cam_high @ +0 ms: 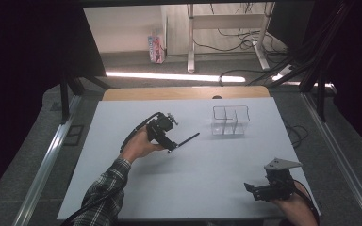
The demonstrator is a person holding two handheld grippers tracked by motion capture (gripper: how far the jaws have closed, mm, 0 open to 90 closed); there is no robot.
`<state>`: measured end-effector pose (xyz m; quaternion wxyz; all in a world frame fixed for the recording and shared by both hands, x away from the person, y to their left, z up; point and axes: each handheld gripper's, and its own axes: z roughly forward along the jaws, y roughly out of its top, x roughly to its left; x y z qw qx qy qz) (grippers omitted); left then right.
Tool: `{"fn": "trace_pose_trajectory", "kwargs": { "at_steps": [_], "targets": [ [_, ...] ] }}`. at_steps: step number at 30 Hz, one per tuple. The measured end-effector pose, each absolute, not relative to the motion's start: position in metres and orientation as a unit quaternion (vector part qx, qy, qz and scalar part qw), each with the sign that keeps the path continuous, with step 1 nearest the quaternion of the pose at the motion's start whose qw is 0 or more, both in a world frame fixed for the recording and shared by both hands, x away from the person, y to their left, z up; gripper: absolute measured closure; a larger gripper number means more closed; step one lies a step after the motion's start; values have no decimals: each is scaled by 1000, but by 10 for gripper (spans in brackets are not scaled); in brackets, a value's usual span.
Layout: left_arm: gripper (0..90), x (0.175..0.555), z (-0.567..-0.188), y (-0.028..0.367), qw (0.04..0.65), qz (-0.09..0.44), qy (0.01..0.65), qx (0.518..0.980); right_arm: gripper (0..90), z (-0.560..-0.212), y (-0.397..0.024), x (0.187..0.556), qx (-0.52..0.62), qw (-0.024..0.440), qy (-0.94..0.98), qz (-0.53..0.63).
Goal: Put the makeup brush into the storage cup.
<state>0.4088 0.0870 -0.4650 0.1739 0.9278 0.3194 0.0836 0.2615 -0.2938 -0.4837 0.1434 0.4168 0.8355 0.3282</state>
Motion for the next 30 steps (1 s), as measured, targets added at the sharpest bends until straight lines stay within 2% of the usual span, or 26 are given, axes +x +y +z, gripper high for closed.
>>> {"fn": "trace_pose_trajectory", "kwargs": {
  "at_steps": [7, 21, 30],
  "targets": [
    [195, 414, -468, 81, 169, 82, 315, 930, 0, -484, -294, 261, 416, 142, 836, 328],
    [326, 417, -491, 74, 159, 68, 313, 934, 0, -484, -293, 262, 413, 140, 838, 328],
    [526, 417, -504, 77, 163, 52, 316, 933, 0, -484, -293, 262, 412, 139, 839, 327]
  ]
}}
